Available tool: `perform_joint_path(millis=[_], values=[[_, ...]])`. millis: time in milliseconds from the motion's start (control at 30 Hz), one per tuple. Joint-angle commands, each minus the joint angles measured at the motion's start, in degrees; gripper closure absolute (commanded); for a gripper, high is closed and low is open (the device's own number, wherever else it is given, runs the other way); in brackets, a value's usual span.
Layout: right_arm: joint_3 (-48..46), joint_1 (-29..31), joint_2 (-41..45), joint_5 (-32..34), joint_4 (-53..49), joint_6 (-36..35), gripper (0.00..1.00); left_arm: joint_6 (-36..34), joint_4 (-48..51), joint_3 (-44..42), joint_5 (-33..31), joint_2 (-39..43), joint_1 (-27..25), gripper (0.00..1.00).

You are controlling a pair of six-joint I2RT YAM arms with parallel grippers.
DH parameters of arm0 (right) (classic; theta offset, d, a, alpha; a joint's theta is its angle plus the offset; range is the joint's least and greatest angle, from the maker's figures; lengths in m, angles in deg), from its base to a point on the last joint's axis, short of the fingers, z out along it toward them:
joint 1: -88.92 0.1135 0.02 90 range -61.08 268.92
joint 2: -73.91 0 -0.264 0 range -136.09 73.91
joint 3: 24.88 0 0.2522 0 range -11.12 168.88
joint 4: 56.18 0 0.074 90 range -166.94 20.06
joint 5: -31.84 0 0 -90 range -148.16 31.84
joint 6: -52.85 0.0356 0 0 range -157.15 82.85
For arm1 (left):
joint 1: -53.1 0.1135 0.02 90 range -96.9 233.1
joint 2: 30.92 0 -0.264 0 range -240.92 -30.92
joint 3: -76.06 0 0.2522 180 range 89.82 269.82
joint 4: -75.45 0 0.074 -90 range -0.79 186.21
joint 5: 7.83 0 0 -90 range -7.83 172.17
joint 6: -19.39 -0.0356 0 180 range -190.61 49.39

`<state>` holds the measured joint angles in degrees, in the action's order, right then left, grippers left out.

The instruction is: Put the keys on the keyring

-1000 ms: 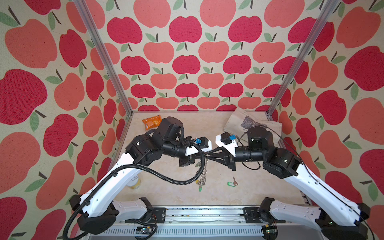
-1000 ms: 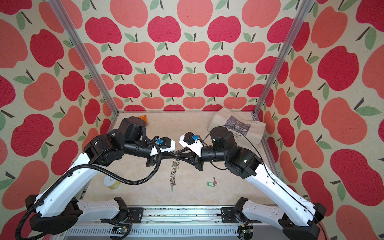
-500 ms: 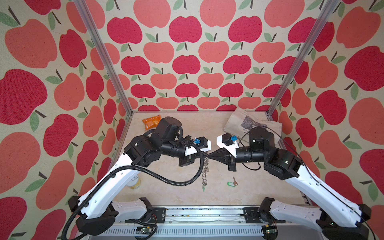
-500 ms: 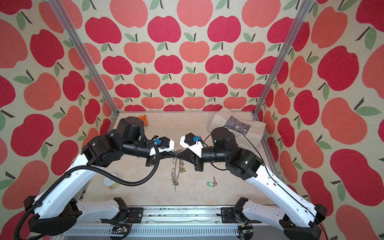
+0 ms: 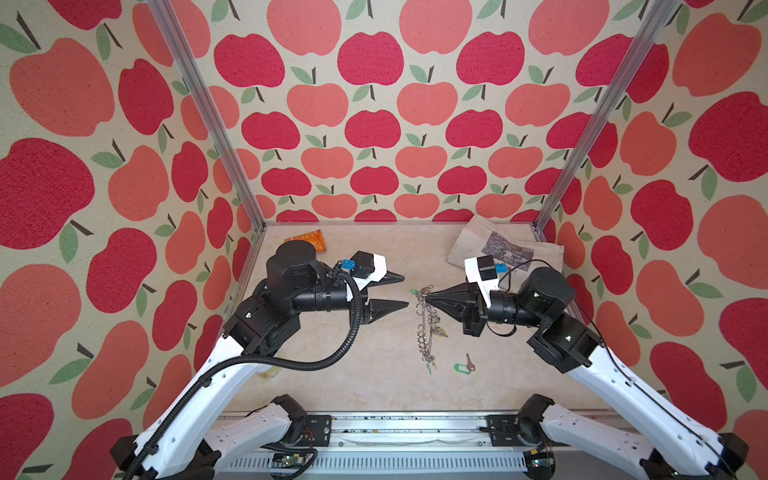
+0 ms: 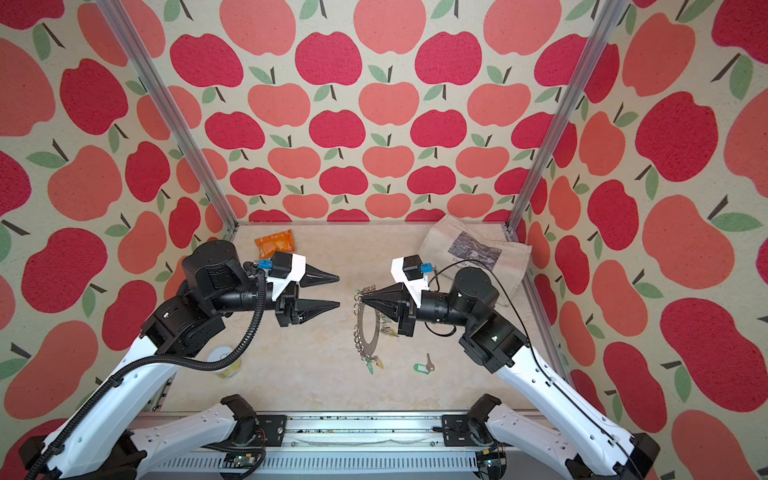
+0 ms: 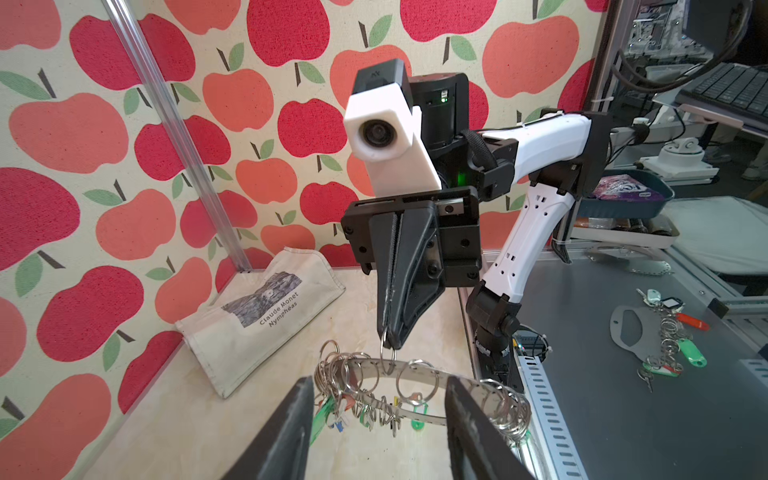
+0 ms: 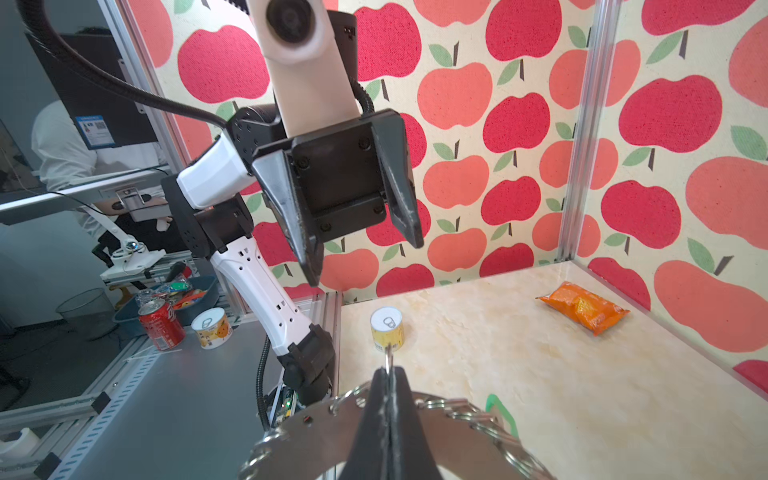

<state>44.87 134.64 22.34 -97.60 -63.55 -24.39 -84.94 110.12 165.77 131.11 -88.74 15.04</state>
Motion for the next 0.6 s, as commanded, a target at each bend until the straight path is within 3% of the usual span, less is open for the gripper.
perform_joint_path(millis=[0,333,567], values=[[-1.08,-0.44,0.33,-2.48,15.10,6.83,1.00,7.41,-11.01,-1.79,5.14,-0.87,0.27,0.53],[-2.98,-0.71,-0.51,-2.64,24.78,11.33,1.00,13.22,-19.10,-3.47,8.83,-1.87,0.28,0.68],[-3.17,-0.71,-0.84,-2.48,26.02,11.29,1.00,19.07,-26.39,-4.66,10.78,-3.40,0.32,0.71]])
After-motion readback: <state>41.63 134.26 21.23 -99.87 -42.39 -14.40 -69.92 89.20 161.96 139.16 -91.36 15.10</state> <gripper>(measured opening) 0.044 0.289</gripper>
